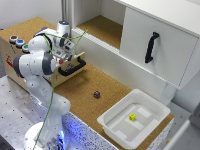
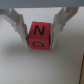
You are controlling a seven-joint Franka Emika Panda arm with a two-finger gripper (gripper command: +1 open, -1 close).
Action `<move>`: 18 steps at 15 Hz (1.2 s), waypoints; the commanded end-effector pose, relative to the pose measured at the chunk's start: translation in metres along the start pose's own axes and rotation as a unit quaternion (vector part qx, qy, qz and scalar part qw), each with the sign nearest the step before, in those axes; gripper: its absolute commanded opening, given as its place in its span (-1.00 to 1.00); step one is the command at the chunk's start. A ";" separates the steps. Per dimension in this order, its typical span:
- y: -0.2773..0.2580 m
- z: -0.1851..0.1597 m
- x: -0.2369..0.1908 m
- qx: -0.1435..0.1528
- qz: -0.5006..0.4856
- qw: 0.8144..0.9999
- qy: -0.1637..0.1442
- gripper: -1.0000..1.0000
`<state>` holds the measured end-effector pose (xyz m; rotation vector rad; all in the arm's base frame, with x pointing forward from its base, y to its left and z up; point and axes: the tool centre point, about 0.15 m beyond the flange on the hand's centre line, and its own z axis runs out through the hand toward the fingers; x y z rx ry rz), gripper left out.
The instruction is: Take the pink block and rotate it left
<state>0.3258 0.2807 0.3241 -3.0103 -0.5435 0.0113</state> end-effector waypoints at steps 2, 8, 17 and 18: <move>-0.010 -0.064 0.032 -0.058 -0.052 0.997 0.008 -1.00; 0.029 -0.065 0.045 -0.068 -0.267 0.960 -0.045 -1.00; 0.044 -0.034 0.085 -0.018 -0.631 0.774 -0.051 -1.00; 0.042 -0.032 0.088 -0.017 -0.653 0.755 -0.049 -1.00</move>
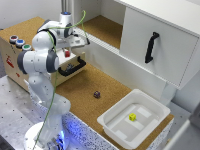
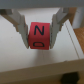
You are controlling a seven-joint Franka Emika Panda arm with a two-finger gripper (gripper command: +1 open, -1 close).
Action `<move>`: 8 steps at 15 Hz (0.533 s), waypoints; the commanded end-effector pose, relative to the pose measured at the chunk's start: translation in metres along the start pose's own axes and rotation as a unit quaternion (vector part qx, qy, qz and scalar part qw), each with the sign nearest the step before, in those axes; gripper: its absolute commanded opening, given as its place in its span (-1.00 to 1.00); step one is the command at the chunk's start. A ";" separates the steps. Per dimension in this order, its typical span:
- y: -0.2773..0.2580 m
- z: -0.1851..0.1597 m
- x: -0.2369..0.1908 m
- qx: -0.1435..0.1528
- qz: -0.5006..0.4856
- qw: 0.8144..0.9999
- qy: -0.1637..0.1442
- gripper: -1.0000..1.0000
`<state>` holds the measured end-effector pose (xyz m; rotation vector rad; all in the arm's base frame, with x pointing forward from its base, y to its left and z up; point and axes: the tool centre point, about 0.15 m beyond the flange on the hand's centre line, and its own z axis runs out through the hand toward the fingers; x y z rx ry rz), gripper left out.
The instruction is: Take the pink block and rotate it left
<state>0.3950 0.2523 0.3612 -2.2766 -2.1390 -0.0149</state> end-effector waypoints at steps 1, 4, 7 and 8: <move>0.031 0.010 0.023 0.017 -0.153 0.988 -0.022 -1.00; 0.036 0.018 0.031 0.019 -0.169 0.985 -0.015 -1.00; 0.039 0.024 0.039 0.006 -0.149 0.988 -0.029 1.00; 0.038 0.025 0.042 0.005 -0.137 0.990 -0.030 1.00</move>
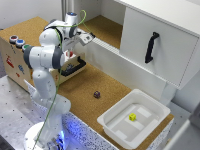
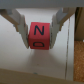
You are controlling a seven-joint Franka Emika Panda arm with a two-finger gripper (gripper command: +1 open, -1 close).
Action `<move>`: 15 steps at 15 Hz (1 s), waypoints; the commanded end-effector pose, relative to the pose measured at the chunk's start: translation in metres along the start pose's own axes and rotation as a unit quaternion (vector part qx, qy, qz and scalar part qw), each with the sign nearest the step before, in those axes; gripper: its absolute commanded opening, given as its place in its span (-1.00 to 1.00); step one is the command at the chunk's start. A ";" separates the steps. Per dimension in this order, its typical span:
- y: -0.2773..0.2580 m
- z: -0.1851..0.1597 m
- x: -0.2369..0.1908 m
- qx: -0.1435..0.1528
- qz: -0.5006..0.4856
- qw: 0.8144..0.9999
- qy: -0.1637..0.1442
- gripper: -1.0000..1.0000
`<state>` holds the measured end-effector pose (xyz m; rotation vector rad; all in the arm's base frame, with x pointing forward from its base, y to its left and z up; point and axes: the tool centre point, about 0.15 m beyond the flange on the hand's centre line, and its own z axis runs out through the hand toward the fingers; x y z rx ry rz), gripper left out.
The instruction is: Take the pink block and rotate it left
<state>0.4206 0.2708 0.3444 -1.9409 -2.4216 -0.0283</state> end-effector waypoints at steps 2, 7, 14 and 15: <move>0.018 0.007 0.022 0.008 0.022 0.999 -0.035 1.00; 0.011 -0.011 0.040 0.002 0.056 0.998 -0.040 1.00; -0.023 -0.048 0.050 0.006 0.187 0.982 -0.020 1.00; -0.029 -0.052 0.048 0.009 0.230 0.973 -0.007 1.00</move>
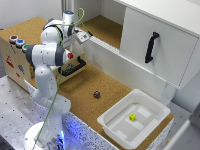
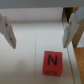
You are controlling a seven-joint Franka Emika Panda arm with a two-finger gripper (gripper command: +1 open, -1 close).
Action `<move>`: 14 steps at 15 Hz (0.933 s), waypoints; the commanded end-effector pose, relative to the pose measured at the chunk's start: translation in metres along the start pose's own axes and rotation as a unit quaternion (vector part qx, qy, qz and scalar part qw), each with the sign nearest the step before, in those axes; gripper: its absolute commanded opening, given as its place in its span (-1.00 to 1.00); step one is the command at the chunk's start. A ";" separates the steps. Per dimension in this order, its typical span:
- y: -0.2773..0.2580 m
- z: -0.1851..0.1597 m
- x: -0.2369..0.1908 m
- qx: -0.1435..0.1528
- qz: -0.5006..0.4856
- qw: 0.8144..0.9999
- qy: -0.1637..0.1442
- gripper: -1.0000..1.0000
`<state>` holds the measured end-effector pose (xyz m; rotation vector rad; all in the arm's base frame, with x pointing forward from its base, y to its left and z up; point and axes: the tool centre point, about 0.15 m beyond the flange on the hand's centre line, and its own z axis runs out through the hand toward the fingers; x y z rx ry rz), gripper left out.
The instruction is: Take the pink block and rotate it left
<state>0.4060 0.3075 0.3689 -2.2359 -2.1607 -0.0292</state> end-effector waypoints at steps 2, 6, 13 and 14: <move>-0.030 -0.044 -0.010 0.012 0.187 0.982 0.020 1.00; -0.040 -0.082 -0.035 -0.016 0.325 0.943 0.066 1.00; -0.057 -0.129 -0.109 -0.066 0.498 0.861 0.077 1.00; -0.056 -0.134 -0.127 -0.074 0.513 0.852 0.071 1.00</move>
